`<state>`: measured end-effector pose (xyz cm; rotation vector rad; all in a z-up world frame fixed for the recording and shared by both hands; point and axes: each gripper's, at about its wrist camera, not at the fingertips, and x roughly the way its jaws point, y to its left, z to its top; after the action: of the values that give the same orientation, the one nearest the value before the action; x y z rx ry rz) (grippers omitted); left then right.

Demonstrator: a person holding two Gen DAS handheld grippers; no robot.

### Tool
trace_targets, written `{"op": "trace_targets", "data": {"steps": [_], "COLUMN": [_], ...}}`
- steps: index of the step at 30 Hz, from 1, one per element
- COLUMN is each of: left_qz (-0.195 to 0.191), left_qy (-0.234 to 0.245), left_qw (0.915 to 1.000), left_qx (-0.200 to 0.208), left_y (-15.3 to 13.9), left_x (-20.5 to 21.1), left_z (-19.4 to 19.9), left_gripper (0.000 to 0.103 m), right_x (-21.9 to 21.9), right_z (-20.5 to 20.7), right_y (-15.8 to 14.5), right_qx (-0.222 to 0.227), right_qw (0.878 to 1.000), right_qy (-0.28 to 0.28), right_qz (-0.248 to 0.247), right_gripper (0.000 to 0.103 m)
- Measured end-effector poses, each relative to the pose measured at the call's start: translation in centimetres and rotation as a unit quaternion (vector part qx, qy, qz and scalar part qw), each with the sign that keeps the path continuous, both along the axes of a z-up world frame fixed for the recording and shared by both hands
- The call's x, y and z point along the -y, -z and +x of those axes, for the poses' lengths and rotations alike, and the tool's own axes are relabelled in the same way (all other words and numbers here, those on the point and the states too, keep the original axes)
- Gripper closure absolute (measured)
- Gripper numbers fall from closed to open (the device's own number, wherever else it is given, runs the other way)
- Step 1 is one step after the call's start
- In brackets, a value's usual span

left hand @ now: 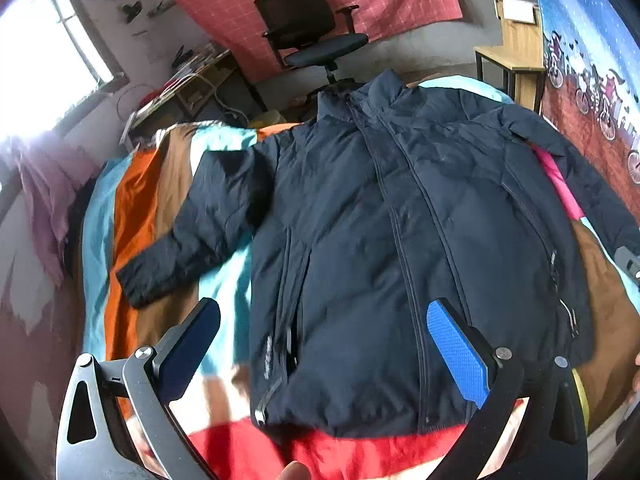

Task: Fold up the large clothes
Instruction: 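Move the right tool to the jacket sleeve cuff and grasp it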

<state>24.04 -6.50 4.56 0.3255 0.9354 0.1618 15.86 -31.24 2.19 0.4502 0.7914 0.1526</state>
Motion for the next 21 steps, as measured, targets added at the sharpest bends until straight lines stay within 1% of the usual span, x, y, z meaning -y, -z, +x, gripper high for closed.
{"op": "trace_targets", "data": {"steps": [1,5,7,10,12,13,14,15,18,20,21], "left_qz": [0.004,0.020,0.015,-0.005,-0.027,-0.036,-0.046,-0.061,-0.083,-0.099,-0.115], "left_qy": [0.005,0.029,0.043,0.065,0.078,0.081,0.083,0.086,0.089,0.086,0.086], "left_qw": [1.0000,0.9994,0.9990,0.9978,0.9966,0.9960,0.9952,0.9939,0.9915,0.9907,0.9892], "left_qx": [-0.001,-0.001,-0.002,0.004,0.010,0.016,0.024,0.033,0.046,0.039,0.032], "left_y": [0.1,0.4,0.8,1.5,2.0,2.4,2.8,3.3,4.6,5.7,6.4], "left_x": [0.3,1.6,2.3,3.4,3.9,4.2,4.4,4.5,4.9,5.3,5.6], "left_z": [0.6,3.7,5.2,8.2,10.5,11.7,12.8,14.3,17.8,20.5,22.3], "left_gripper": [0.001,0.001,0.001,0.001,0.002,0.002,0.002,0.002,0.002,0.002,0.002], "right_x": [0.6,1.7,2.3,4.1,5.1,5.4,5.6,5.9,6.8,7.9,8.3], "right_z": [0.2,1.4,2.3,3.5,3.4,3.3,3.3,3.4,4.0,4.6,4.8], "right_y": [0.3,0.9,1.3,2.8,4.4,5.5,6.3,6.7,8.0,8.8,9.2], "right_qx": [-0.001,0.012,0.009,-0.006,-0.020,-0.027,-0.027,-0.027,-0.023,-0.025,-0.027], "right_qw": [1.000,0.998,0.996,0.985,0.969,0.958,0.951,0.947,0.933,0.915,0.907], "right_qy": [0.018,0.065,0.081,0.133,0.177,0.198,0.211,0.219,0.267,0.306,0.323], "right_qz": [0.012,0.016,0.037,0.109,0.172,0.207,0.225,0.232,0.240,0.260,0.269], "right_gripper": [0.000,0.000,0.000,0.000,0.000,0.000,0.000,0.000,0.000,0.000,0.000]}}
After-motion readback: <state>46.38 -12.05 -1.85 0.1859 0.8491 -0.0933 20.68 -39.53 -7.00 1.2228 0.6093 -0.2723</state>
